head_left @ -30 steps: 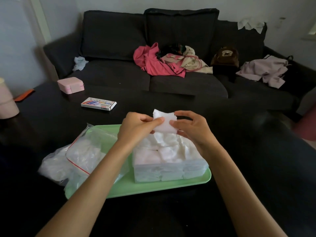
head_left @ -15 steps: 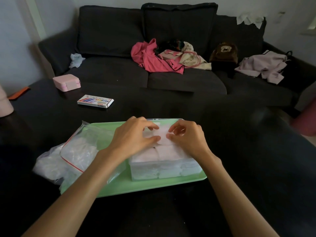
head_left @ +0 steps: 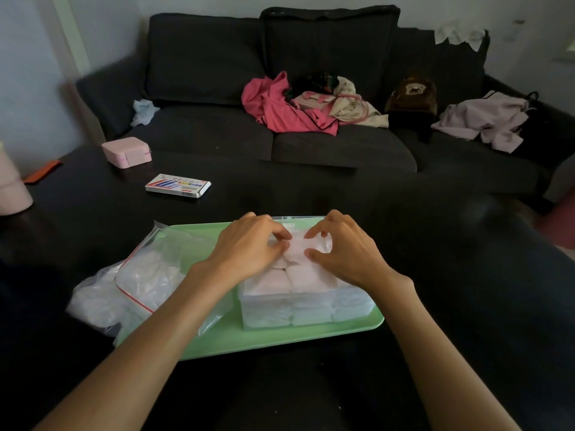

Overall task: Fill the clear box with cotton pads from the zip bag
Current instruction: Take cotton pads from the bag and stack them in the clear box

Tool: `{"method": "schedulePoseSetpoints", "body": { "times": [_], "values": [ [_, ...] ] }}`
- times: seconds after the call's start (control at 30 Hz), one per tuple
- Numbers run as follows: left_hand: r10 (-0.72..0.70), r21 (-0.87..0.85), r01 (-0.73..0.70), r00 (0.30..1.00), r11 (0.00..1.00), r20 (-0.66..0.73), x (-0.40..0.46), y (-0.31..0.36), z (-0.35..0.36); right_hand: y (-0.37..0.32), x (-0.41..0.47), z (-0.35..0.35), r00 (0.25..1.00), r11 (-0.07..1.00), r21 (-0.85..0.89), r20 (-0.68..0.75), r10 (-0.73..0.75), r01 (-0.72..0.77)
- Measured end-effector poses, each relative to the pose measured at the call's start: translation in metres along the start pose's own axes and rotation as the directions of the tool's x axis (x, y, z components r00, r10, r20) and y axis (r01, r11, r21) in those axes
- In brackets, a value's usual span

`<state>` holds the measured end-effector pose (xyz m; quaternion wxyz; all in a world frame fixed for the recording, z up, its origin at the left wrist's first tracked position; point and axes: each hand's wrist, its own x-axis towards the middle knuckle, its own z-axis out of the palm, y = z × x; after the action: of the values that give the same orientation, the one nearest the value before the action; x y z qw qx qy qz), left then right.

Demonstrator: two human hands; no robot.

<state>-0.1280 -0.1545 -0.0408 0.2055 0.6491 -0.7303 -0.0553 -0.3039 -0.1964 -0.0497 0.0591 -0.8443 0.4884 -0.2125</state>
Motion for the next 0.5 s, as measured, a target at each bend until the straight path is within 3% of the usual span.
{"method": "schedulePoseSetpoints", "body": {
  "times": [0.17, 0.33, 0.5],
  "values": [
    [-0.036, -0.092, 0.026, 0.994, 0.995, -0.103, 0.005, -0.002, -0.002, -0.002, -0.001, -0.004, 1.0, 0.996, 0.088, 0.016, -0.022, 0.021],
    [0.012, -0.075, -0.015, 0.999, 0.997, -0.045, 0.017, 0.003, -0.004, -0.001, -0.01, -0.022, 0.999, 0.946, 0.322, 0.003, -0.033, 0.031],
    [0.027, -0.058, -0.026, 0.999, 0.998, 0.02, 0.023, 0.004, -0.002, 0.016, -0.013, -0.048, 0.99, 0.716, 0.695, -0.048, 0.131, -0.061]
  ]
}}
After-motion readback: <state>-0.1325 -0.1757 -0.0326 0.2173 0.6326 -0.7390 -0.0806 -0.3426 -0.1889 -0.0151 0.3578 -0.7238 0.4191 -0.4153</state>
